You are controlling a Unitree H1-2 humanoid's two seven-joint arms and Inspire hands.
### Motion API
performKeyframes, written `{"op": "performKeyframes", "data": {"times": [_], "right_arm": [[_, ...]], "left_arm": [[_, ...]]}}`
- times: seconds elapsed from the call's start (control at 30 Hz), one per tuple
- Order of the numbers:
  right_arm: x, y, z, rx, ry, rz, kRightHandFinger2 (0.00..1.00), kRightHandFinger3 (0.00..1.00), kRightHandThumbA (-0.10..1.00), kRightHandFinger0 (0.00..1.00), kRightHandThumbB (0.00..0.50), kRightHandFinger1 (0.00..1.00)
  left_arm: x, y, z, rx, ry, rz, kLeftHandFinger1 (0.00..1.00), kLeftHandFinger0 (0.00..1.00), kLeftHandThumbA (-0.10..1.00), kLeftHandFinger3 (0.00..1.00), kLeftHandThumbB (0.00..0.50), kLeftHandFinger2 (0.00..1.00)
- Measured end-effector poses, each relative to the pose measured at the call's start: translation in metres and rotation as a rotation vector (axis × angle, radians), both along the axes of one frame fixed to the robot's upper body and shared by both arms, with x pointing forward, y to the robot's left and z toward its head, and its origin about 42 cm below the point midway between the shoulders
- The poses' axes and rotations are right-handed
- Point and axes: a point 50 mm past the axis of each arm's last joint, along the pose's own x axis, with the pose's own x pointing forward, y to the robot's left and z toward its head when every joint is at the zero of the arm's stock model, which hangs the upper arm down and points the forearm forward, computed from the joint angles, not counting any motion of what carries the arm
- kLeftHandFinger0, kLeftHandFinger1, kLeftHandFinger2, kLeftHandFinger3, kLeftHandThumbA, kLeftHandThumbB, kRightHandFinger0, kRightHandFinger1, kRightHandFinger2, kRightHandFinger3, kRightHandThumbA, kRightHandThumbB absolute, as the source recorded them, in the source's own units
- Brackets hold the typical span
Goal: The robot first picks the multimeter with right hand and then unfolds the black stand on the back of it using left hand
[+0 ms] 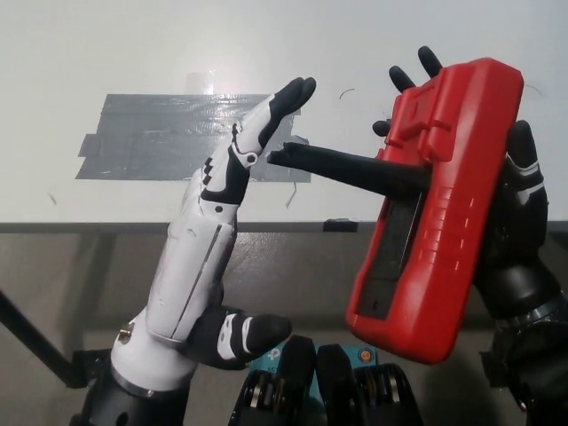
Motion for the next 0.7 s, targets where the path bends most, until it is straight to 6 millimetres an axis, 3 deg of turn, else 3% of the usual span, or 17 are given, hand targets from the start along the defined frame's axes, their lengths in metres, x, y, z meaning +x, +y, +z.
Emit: {"op": "performKeyframes", "data": {"times": [0.03, 0.07, 0.1, 0.13, 0.17, 0.27, 0.37, 0.43, 0.57, 0.7], "right_arm": [[0.0, 0.0, 0.0, 0.001, -0.001, 0.001, 0.88, 0.93, -0.1, 0.0, 0.135, 0.42], [0.0, 0.0, 0.0, 0.002, -0.001, 0.001, 0.87, 0.89, -0.1, 0.0, 0.147, 0.41], [0.0, 0.0, 0.001, 0.002, -0.002, 0.002, 0.87, 0.86, -0.1, 0.0, 0.148, 0.4], [0.0, 0.0, 0.001, 0.002, -0.003, 0.002, 0.86, 0.85, -0.1, 0.0, 0.156, 0.39], [0.0, 0.0, 0.001, 0.002, -0.004, 0.001, 0.85, 0.83, -0.1, 0.0, 0.16, 0.38], [0.0, -0.001, 0.001, 0.002, -0.004, -0.002, 0.83, 0.8, -0.1, 0.0, 0.167, 0.35], [0.001, -0.001, 0.003, 0.003, -0.011, -0.001, 0.83, 0.8, -0.1, 0.0, 0.172, 0.34], [0.001, 0.0, 0.006, 0.003, -0.02, 0.001, 0.82, 0.78, -0.1, 0.0, 0.175, 0.33], [0.002, 0.001, 0.01, 0.005, -0.035, 0.003, 0.76, 0.66, -0.1, 0.0, 0.182, 0.24], [0.003, 0.002, 0.013, 0.006, -0.042, 0.003, 0.8, 0.71, -0.1, 0.0, 0.171, 0.25]], "left_arm": [[0.0, 0.0, 0.0, 0.0, 0.001, -0.002, 0.84, 1.0, 1.0, 1.0, 0.409, 0.73], [0.0, 0.0, -0.001, 0.0, 0.001, -0.004, 0.49, 1.0, 1.0, 1.0, 0.377, 0.38], [0.0, 0.0, -0.001, 0.0, 0.002, -0.003, 0.38, 1.0, 1.0, 1.0, 0.377, 0.29], [-0.001, 0.0, -0.002, -0.002, 0.003, -0.002, 0.14, 1.0, 1.0, 1.0, 0.363, 0.07], [-0.001, -0.001, -0.002, -0.011, 0.005, 0.0, 0.01, 1.0, 1.0, 1.0, 0.367, 0.0], [-0.003, -0.003, -0.004, -0.06, 0.004, 0.007, 0.0, 0.99, 1.0, 1.0, 0.335, 0.0], [0.0, -0.006, -0.005, -0.078, 0.005, 0.006, 0.0, 0.84, 1.0, 1.0, 0.338, 0.0], [0.001, -0.006, -0.006, -0.082, -0.002, 0.01, 0.0, 0.81, 1.0, 1.0, 0.341, 0.0], [0.001, -0.006, -0.006, -0.079, -0.018, 0.012, 0.0, 0.71, 1.0, 1.0, 0.346, 0.0], [0.0, -0.006, -0.006, -0.077, -0.028, 0.012, 0.0, 0.62, 1.0, 1.0, 0.347, 0.0]]}}
